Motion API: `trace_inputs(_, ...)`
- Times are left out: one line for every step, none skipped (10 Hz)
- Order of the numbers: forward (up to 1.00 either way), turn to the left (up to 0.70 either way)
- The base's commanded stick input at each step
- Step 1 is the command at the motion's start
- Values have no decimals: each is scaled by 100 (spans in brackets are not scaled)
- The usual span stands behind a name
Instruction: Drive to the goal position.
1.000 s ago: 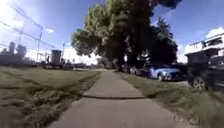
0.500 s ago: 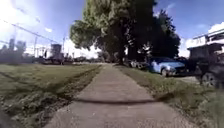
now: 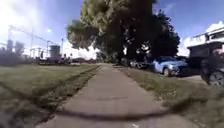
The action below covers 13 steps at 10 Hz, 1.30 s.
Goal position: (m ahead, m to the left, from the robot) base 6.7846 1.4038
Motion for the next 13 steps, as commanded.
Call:
trace_inputs(100,0)
trace_inputs(100,0)
trace_inputs(100,0)
trace_inputs(100,0)
trace_inputs(100,4)
trace_inputs(100,13)
trace_inputs(100,20)
trace_inputs(100,22)
trace_inputs(100,0)
trace_inputs(100,0)
trace_inputs(100,0)
trace_inputs(100,0)
trace_inputs(100,0)
